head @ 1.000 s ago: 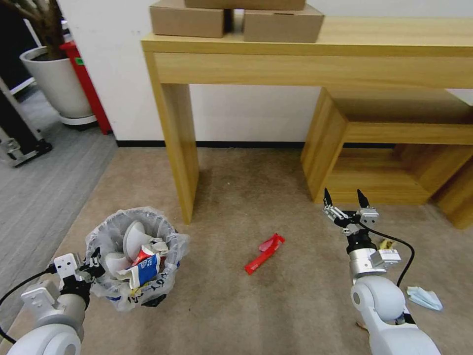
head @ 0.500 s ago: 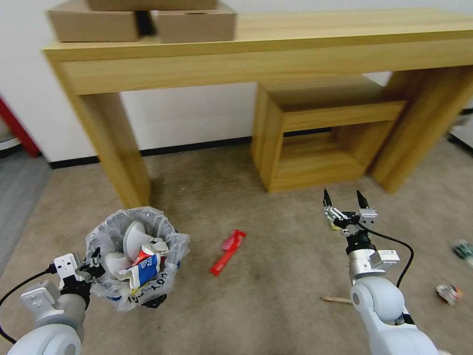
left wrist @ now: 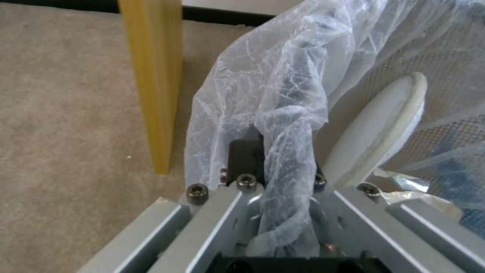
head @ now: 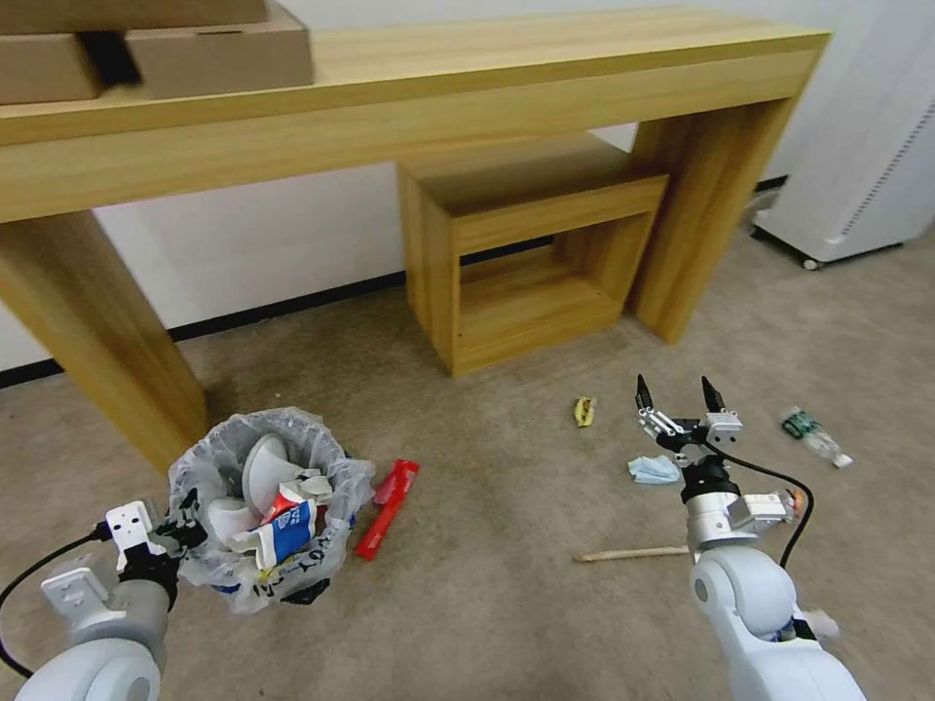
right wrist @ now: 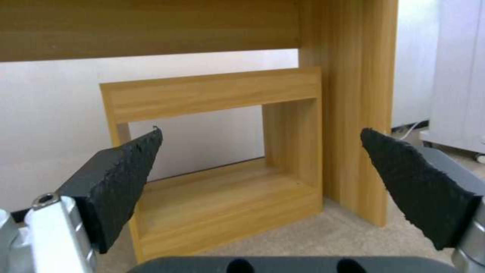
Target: Pick up the trash bin and place the garbage on the floor into it.
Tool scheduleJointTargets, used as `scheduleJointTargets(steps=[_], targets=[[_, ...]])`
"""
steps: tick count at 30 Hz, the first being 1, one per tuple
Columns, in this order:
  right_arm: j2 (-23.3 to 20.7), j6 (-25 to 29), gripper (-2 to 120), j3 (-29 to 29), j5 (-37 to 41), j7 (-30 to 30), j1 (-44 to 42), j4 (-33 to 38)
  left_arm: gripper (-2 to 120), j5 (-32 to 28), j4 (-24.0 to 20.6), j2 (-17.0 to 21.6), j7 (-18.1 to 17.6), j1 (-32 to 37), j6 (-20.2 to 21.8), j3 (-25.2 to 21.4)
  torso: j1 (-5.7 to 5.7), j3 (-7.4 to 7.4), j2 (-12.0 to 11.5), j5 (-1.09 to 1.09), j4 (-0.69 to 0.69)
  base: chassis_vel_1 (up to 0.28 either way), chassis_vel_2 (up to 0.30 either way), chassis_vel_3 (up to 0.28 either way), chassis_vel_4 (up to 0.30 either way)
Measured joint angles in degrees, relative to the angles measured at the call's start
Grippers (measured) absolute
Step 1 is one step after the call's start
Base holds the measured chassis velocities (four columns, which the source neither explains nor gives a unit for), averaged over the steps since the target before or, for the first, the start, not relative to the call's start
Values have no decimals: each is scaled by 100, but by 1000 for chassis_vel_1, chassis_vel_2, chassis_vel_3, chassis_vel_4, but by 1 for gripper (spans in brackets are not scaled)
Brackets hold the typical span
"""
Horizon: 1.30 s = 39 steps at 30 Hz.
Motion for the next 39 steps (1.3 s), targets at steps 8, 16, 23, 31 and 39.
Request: scheduleJointTargets(steps=[8, 16, 23, 31, 39], targets=[[14, 21, 100, -68, -1, -7, 6, -38, 1, -43, 64, 26, -88, -3, 30, -79, 0, 0, 0, -1, -3, 0, 0, 0, 0], [14, 59, 100, -123, -2, -18, 58, -67, 1, -76, 80, 13, -121, 8, 50, -107, 0, 0, 0, -1, -3, 0, 0, 0, 0], [-12, 55, 100, -127, -1, -34, 58, -67, 1, -99, 89, 7, -127, 4, 59, -113, 0, 0, 0, 0, -3, 0, 0, 0, 0], [9, -115, 100, -183, -78, -75, 10, 2, 1, -154, 73, 46, -122, 23, 62, -151, -1, 0, 0, 0, -3, 0, 0, 0, 0], [24, -118, 100, -280, -135, -78, 14, 0, 1, -178, 91, 71, -114, 8, 62, -163, -1, -1, 1, 0, -3, -40, 40, 37, -42]])
